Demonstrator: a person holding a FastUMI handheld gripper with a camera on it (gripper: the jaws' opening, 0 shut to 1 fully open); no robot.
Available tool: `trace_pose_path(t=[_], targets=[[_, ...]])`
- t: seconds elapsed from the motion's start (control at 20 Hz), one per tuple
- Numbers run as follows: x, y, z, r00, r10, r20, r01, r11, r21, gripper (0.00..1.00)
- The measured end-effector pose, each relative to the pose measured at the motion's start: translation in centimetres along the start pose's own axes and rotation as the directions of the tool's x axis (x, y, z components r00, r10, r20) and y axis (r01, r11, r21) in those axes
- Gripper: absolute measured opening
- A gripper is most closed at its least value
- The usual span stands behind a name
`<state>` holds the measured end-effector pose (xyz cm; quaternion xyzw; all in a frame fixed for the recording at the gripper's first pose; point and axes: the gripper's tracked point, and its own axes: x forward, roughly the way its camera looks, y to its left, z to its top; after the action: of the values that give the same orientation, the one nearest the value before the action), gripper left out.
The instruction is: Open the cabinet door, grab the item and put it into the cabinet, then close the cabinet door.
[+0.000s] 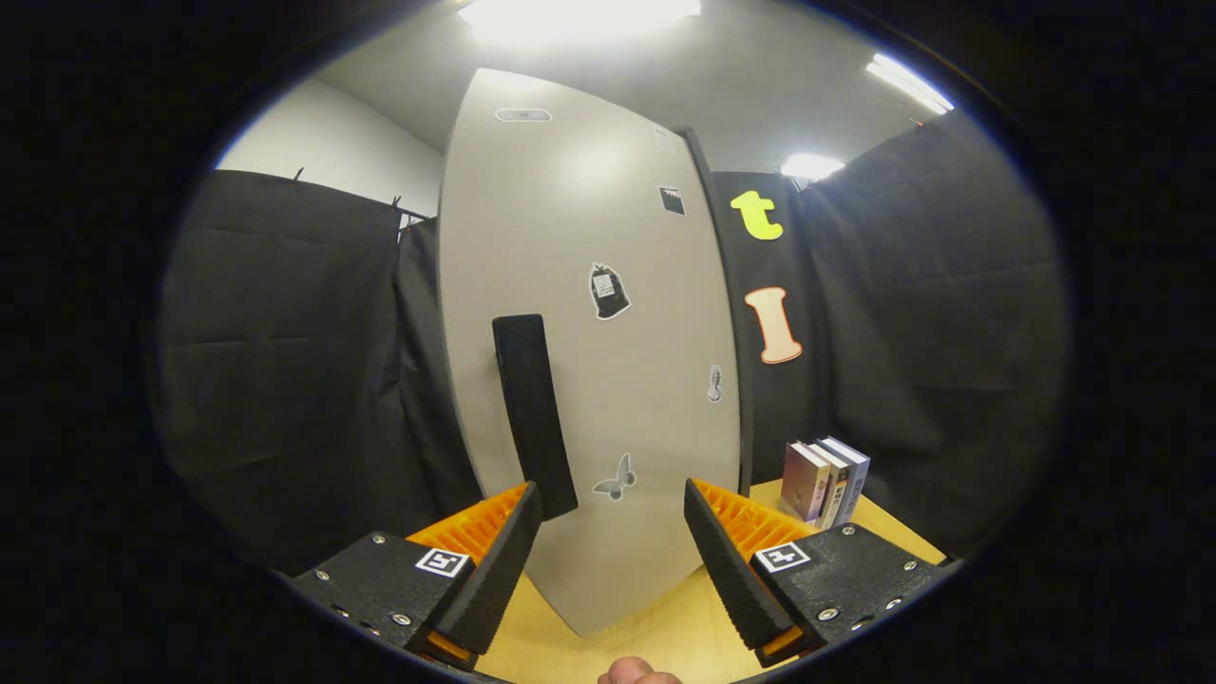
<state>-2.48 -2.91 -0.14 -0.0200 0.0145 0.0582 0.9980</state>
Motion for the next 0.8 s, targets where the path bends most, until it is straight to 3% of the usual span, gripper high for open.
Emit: trace_pose_path(t=[0.15,0.8], targets=[[0.1,1.1,-0.6,1.000,0.006,-0.015,-0.006,1.000,-0.023,0.94],[0.7,-0.1,-1.2,0.999,-0.010,-0.034,0.013,0.997,0.077,0.95]])
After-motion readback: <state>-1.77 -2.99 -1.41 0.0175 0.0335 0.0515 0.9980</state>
